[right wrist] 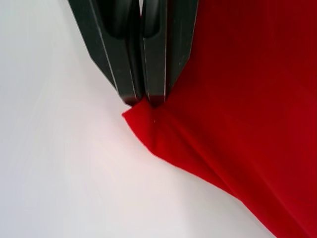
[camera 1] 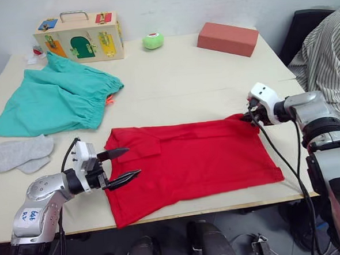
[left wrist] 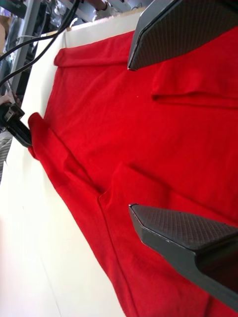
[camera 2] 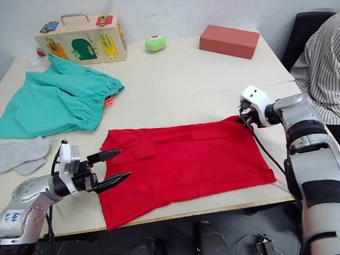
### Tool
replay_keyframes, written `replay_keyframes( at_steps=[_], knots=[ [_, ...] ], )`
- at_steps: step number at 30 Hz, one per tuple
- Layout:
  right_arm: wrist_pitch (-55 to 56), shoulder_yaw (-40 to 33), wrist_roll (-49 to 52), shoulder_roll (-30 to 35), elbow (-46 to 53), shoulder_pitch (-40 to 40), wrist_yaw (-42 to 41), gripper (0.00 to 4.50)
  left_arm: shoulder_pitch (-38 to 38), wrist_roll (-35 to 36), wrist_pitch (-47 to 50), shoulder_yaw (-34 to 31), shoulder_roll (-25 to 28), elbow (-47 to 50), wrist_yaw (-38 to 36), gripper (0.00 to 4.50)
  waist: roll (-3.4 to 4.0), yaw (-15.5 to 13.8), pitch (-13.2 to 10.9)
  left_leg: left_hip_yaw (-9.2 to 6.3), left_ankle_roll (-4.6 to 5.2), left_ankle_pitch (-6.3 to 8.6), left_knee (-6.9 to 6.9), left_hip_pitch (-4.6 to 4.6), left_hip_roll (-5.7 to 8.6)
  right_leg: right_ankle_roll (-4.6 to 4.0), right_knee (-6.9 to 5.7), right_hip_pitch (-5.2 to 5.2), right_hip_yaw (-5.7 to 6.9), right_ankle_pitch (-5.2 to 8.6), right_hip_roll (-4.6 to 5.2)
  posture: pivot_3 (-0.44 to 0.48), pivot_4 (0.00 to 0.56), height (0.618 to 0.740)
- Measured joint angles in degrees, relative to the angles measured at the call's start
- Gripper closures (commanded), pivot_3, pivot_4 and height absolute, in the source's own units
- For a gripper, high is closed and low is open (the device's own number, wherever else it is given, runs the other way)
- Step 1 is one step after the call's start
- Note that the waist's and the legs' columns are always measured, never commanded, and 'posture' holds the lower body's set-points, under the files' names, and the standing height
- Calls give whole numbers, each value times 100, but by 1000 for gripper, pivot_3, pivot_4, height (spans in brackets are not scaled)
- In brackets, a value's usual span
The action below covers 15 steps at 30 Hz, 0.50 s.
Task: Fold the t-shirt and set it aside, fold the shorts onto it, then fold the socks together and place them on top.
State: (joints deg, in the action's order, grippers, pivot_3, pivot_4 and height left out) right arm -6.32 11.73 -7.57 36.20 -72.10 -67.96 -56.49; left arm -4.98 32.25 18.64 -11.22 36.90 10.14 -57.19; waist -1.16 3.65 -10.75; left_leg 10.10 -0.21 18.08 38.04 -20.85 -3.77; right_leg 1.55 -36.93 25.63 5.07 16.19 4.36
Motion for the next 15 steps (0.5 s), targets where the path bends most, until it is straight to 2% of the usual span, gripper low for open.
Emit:
replay_keyframes(
  at_steps=[5,10,13,15],
  knots=[
    [483,-106,-112,-387,-212,-100,888,4458,-117,-11,-59,-1,-28,-48,63,0,0,6,0,0,-1,-6,0,-22,0,0,-2,18,0,0,-1,0,150,740],
    [947,-267,-178,-587,-267,-138,1224,4458,-94,-16,-101,-77,-28,-176,143,0,1,11,0,0,1,-9,0,-29,0,0,-2,24,1,0,-1,0,150,740],
    [1008,-370,-157,-562,-266,-172,993,3872,-116,-6,-81,-196,55,-229,149,0,1,10,0,0,2,-10,0,-28,0,0,-2,24,1,0,-1,0,150,740],
    [990,-457,-148,-467,-265,-171,779,3286,-160,79,101,-236,170,-253,110,0,1,9,-1,0,3,-10,0,-29,1,1,-2,24,1,0,-1,0,150,740]
  ],
)
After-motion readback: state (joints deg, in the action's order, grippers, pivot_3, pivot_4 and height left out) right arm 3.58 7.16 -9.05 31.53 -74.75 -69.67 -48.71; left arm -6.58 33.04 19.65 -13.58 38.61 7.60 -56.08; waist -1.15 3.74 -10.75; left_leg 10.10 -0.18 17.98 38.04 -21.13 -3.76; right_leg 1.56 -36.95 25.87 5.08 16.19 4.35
